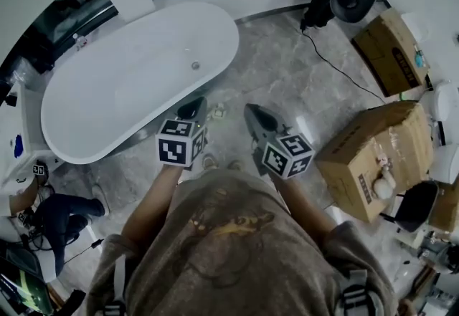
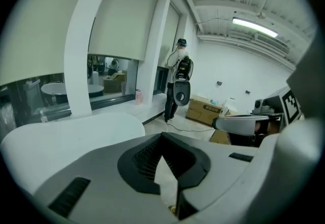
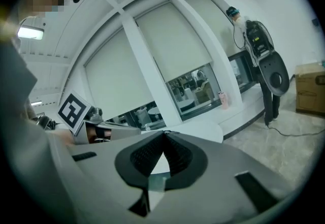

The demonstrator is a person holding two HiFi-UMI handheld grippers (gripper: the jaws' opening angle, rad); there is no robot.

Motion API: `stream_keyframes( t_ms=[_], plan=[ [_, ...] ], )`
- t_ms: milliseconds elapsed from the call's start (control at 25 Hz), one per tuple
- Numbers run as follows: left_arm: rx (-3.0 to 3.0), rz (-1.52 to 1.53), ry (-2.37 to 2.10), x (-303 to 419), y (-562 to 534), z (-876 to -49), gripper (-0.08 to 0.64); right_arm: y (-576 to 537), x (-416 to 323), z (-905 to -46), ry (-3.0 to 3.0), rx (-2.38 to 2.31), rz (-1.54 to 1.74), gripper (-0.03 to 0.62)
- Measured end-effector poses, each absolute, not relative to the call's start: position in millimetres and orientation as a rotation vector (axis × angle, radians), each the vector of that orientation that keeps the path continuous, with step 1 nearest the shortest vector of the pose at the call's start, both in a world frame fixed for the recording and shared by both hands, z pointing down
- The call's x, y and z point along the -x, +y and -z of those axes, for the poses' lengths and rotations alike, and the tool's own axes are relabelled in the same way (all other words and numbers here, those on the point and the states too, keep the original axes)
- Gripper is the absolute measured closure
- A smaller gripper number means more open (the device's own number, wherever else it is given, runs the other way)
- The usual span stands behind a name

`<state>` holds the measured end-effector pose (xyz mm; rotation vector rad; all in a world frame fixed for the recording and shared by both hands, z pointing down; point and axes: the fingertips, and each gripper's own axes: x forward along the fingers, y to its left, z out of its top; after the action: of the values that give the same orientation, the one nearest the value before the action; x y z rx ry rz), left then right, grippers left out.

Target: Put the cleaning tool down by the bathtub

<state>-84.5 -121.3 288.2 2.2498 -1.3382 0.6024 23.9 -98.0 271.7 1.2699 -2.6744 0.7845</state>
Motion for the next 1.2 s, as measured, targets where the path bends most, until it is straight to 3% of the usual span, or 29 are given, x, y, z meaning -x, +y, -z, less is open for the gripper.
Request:
stream_keyframes(
  t_ms=[480, 1200],
  plan=[
    [-2.509, -0.274, -1.327, 109.3, -98.3, -219.4, 0.554, -94.1, -6.8, -187.7, -2.879, -1.246, -0.380, 0.594],
    [-2.554, -0.159, -1.306, 100.1, -97.2, -209.8, 0.554, -82.2, -2.1, -184.5, -2.988, -1.074, -0.422, 0.594]
  ],
)
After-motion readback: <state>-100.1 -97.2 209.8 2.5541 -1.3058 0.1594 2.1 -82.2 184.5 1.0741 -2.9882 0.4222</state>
